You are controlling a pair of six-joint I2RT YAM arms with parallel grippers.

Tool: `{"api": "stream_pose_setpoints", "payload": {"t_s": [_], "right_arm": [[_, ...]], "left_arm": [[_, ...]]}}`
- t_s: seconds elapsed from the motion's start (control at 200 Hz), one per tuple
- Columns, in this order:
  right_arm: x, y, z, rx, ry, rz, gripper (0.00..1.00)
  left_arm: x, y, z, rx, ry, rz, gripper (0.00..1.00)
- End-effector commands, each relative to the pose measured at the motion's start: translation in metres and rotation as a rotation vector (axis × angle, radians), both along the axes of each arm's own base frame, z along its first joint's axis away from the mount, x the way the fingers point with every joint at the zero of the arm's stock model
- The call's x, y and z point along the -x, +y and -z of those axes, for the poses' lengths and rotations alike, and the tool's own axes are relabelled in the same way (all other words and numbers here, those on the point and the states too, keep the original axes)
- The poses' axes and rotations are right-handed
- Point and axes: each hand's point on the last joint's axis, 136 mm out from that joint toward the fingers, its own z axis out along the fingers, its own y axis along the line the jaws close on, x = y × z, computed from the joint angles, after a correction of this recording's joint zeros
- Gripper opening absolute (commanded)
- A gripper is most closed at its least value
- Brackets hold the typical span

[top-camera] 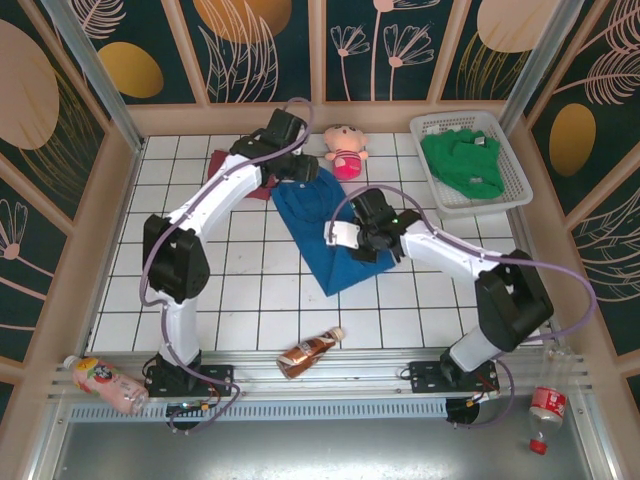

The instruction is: Fold and stack the tank tops

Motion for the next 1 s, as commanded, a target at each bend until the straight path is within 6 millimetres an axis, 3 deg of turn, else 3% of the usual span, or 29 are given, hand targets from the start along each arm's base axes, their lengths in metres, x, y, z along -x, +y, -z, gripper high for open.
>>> {"api": "stream_pose_setpoints", "payload": {"t_s": [0.0, 0.105, 0.28, 0.41, 0.485, 0.5, 0.645, 0.821, 0.931, 0.981, 0.996], "right_arm": [[-0.035, 0.018, -0.014, -0.057, -0.064, -0.016, 0.03], [-0.054, 0.025, -0.007, -0.064, -0.050, -0.001, 0.03], [-0.074, 0.040, 0.006, -0.071, -0.032, -0.013, 0.04], [-0.078, 0.047, 0.021, -0.086, 0.020, 0.000, 0.04], [-0.074, 0.051, 0.036, -0.078, 0.060, -0.003, 0.11], [-0.074, 0.052, 0.038, -0.078, 0.063, -0.002, 0.12], [-0.090, 0.064, 0.039, -0.139, 0.055, 0.067, 0.24], [-0.109, 0.073, 0.033, -0.240, 0.082, 0.180, 0.32], [-0.118, 0.066, 0.005, -0.348, 0.068, 0.251, 0.39], [-0.112, 0.066, -0.008, -0.396, 0.082, 0.263, 0.41], [-0.119, 0.054, -0.013, -0.410, 0.081, 0.294, 0.41]], "left_arm": [[0.013, 0.049, 0.008, -0.026, 0.049, -0.144, 0.54], [0.027, 0.070, 0.018, 0.022, 0.078, -0.179, 0.55], [0.051, 0.082, 0.040, 0.005, 0.152, -0.183, 0.56], [0.064, 0.085, 0.045, 0.021, 0.171, -0.192, 0.56], [0.072, 0.084, 0.057, 0.042, 0.215, -0.194, 0.56], [0.075, 0.083, 0.049, 0.059, 0.204, -0.194, 0.56], [0.096, 0.084, 0.059, 0.114, 0.249, -0.223, 0.56], [0.120, 0.056, 0.063, 0.248, 0.274, -0.208, 0.56], [0.131, 0.028, 0.067, 0.237, 0.274, -0.172, 0.56], [0.133, 0.017, 0.067, 0.241, 0.258, -0.161, 0.56], [0.133, 0.014, 0.067, 0.243, 0.250, -0.159, 0.56]]}}
